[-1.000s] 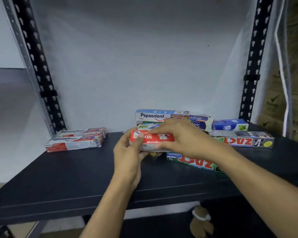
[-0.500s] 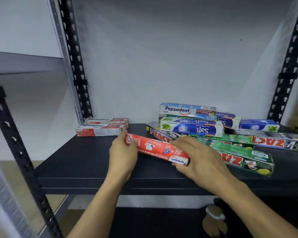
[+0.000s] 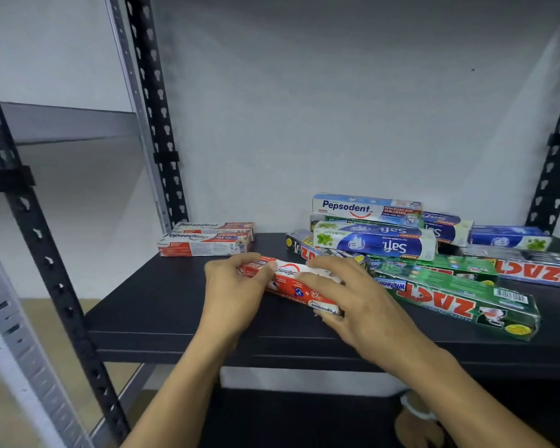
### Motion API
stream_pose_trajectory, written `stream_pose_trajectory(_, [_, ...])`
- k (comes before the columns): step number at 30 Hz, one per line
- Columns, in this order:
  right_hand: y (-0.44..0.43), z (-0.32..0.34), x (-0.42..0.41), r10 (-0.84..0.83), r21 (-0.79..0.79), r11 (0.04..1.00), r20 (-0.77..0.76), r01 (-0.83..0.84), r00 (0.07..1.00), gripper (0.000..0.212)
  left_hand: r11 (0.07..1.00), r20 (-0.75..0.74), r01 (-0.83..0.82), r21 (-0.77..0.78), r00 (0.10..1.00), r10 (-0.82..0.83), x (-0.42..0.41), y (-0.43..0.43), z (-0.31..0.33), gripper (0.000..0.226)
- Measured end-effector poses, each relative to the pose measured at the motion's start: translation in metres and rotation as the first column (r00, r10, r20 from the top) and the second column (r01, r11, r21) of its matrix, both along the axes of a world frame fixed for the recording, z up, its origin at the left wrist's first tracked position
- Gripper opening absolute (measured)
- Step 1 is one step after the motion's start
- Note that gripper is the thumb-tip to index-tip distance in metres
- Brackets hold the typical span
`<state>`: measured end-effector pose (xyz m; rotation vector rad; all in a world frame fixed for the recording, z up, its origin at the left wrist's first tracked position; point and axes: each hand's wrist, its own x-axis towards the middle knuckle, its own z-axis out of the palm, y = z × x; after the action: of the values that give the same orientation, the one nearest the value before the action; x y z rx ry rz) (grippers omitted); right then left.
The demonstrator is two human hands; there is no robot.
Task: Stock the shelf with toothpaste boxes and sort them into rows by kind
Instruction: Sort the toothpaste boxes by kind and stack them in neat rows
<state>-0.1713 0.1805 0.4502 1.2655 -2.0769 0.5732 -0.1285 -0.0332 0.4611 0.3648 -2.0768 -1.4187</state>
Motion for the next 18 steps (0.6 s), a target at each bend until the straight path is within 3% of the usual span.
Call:
stream_pose_trajectory(5, [-0.010,0.015,-0.016,0.130,0.115,0.984,0.069,-0.137,0.989,0.063,0.997,0.168,0.038,-0.072,0.985,-0.026,0.004,-0.023,0.019,0.063])
stream_pose_trajectory(10, [-0.013,0.025,-0.015,0.151,0.152,0.965,0.341,-0.212,0.928,0.047,0.988,0.346,0.153,-0.022,0.928,-0.136,0.001,-0.049,0.038,0.062])
stream_pose_trajectory(14, [-0.015,0.022,-0.009,0.126,0.144,0.965,0.471,-0.217,0.873,0.050,0.987,0.258,0.155,-0.045,0.956,-0.138,0.000,-0.054,0.029,0.058])
stream_pose_trajectory(18, [-0.019,0.022,-0.004,0.191,0.014,0.972,0.531,-0.234,0.826,0.061,0.981,0.098,0.090,-0.170,0.992,-0.074,0.003,-0.055,0.014,0.045])
